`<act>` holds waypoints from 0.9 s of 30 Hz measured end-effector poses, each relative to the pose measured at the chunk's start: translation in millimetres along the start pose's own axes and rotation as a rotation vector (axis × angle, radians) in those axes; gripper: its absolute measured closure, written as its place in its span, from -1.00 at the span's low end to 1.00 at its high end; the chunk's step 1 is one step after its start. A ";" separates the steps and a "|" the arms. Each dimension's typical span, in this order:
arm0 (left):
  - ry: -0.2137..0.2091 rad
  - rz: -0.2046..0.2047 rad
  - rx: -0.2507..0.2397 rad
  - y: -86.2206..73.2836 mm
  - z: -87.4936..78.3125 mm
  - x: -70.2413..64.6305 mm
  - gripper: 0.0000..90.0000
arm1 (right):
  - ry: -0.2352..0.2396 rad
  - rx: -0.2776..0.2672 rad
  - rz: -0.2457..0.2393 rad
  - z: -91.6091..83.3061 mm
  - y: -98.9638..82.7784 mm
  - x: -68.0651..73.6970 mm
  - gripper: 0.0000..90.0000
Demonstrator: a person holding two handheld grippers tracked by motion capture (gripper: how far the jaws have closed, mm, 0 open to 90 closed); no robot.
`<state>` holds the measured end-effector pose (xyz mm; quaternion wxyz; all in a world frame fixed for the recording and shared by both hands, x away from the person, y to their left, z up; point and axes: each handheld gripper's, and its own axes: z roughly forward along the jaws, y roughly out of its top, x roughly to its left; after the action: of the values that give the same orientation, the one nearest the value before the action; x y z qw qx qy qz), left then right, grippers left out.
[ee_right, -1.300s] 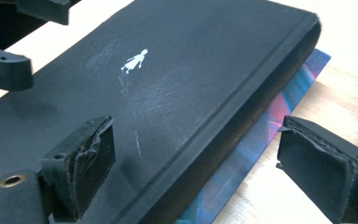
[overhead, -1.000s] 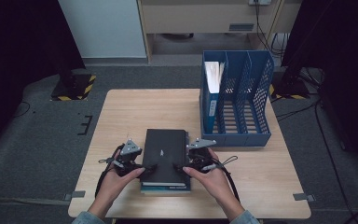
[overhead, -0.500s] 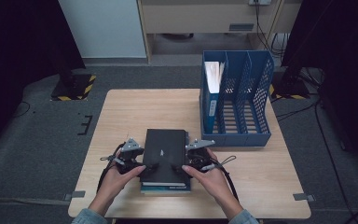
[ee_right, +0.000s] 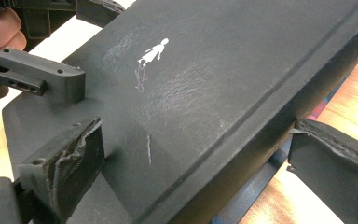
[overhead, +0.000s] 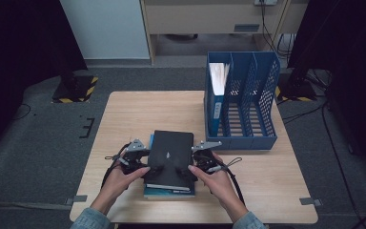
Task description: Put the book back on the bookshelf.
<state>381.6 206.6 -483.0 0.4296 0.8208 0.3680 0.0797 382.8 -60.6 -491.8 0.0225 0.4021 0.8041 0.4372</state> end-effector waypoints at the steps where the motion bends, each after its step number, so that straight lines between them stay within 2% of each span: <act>1: -0.001 0.001 0.000 0.3 0.5 -0.1 -0.82 | 0.003 -0.002 0.007 0.0 -0.4 -0.6 -0.92; 3: -0.003 0.004 0.005 1.2 1.2 -0.1 -0.82 | 0.007 -0.007 0.023 0.5 -1.8 -2.5 -0.94; 8: -0.009 0.004 0.018 4.4 3.3 0.4 -0.82 | 0.052 0.008 0.074 3.7 -2.6 -11.7 -1.00; 14: -0.019 0.009 0.024 6.3 5.3 2.3 -0.83 | 0.077 0.009 0.111 6.6 -1.6 -19.8 -1.00; 17: -0.074 -0.035 0.017 4.6 13.0 5.6 -0.87 | 0.094 0.015 0.135 8.2 -1.1 -22.9 -1.00; 19: -0.078 -0.046 0.018 4.8 15.0 6.0 -0.92 | 0.101 0.018 0.139 9.0 -0.6 -24.6 -1.00; 27: -0.070 -0.037 0.021 5.6 14.4 4.9 -0.91 | 0.117 0.026 0.152 11.1 0.7 -29.2 -1.00</act>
<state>394.5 198.5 -488.5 0.4350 0.8206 0.3686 0.0391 407.3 -72.2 -507.4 -0.0630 0.4361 0.7767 0.4501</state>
